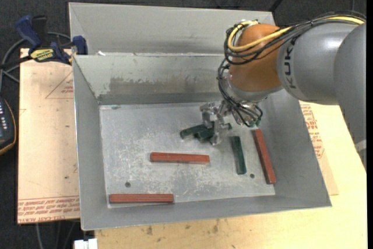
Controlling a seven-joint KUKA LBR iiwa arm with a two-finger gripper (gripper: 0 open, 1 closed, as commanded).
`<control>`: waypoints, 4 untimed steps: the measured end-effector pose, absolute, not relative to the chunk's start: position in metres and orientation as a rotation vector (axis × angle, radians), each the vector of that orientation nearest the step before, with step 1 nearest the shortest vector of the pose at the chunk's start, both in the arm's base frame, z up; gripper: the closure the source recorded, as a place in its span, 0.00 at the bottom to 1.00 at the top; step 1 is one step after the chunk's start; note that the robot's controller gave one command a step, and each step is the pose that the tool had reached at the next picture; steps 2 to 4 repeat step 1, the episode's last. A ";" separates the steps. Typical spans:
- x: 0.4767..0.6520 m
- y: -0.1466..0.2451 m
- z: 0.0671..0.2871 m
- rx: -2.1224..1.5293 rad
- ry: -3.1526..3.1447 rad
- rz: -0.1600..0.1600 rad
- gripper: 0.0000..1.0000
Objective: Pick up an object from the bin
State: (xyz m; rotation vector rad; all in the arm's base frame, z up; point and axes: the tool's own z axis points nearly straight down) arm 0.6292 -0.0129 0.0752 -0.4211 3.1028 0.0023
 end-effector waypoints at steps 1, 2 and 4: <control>0.632 -0.031 0.216 -0.576 3.075 -0.004 1.00; 0.632 -0.031 0.216 -0.576 3.075 -0.004 1.00; 0.632 -0.031 0.216 -0.576 3.075 -0.004 1.00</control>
Offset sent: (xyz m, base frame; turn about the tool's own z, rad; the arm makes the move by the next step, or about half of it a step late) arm 0.0002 -0.0183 0.1353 -0.1040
